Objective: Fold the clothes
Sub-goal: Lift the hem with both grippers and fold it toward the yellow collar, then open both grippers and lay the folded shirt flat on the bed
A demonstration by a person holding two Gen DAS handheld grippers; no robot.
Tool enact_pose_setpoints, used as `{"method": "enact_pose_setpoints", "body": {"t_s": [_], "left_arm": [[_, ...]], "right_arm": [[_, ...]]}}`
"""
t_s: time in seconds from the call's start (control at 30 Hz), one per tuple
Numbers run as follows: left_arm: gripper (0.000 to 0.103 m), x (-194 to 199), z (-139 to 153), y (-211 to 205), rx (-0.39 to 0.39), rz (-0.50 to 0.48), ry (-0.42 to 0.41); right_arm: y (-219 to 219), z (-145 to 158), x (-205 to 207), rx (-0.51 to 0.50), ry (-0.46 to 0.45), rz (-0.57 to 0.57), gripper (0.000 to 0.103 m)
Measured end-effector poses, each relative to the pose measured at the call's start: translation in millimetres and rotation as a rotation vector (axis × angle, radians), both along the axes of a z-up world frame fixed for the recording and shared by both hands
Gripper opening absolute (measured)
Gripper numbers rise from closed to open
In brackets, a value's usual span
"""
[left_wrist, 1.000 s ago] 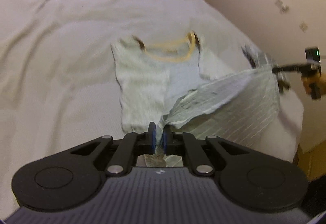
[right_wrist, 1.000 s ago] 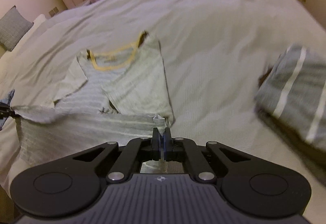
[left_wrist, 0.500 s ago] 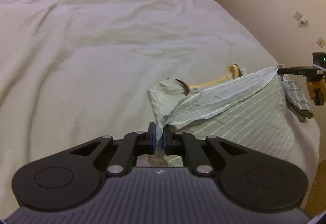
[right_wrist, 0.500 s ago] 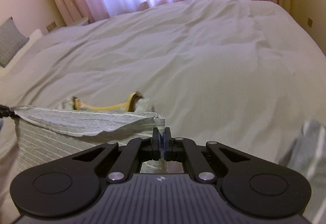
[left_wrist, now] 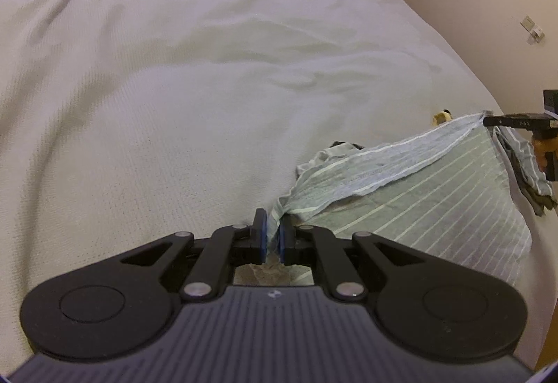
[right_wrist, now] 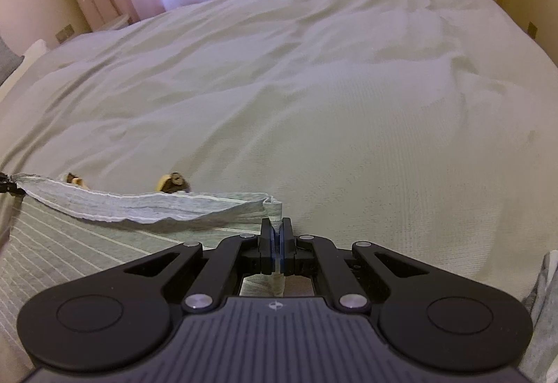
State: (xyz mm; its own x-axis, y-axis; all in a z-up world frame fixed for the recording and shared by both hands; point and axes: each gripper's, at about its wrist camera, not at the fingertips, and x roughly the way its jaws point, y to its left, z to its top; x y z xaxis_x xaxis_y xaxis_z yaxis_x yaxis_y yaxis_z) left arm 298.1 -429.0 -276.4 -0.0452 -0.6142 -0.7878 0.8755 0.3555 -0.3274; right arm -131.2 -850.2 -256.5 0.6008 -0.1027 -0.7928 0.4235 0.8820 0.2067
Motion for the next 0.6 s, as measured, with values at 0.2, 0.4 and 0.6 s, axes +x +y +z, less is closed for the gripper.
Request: {"method": "enact_pose_setpoints", "body": {"t_s": [0.2,0.4,0.6], "left_arm": [[0.014,8.7,-20.4,-0.8,0.065,0.104,0.051],[0.015,23.1,-13.5,10.4,-0.002,0.271,0.038],[0.013,16.8,8.5,24.9,-0.073,0.319,-0.025]], "right_arm": [[-4.4,-13.8,7.7,0.002,0.029,-0.004,0.002],[-8.8,-19.4,8.9,0.0,0.026,-0.052,0.006],[-15.5,-0.8,-4.2,-0.087,-0.023,-0.21,0.015]]}}
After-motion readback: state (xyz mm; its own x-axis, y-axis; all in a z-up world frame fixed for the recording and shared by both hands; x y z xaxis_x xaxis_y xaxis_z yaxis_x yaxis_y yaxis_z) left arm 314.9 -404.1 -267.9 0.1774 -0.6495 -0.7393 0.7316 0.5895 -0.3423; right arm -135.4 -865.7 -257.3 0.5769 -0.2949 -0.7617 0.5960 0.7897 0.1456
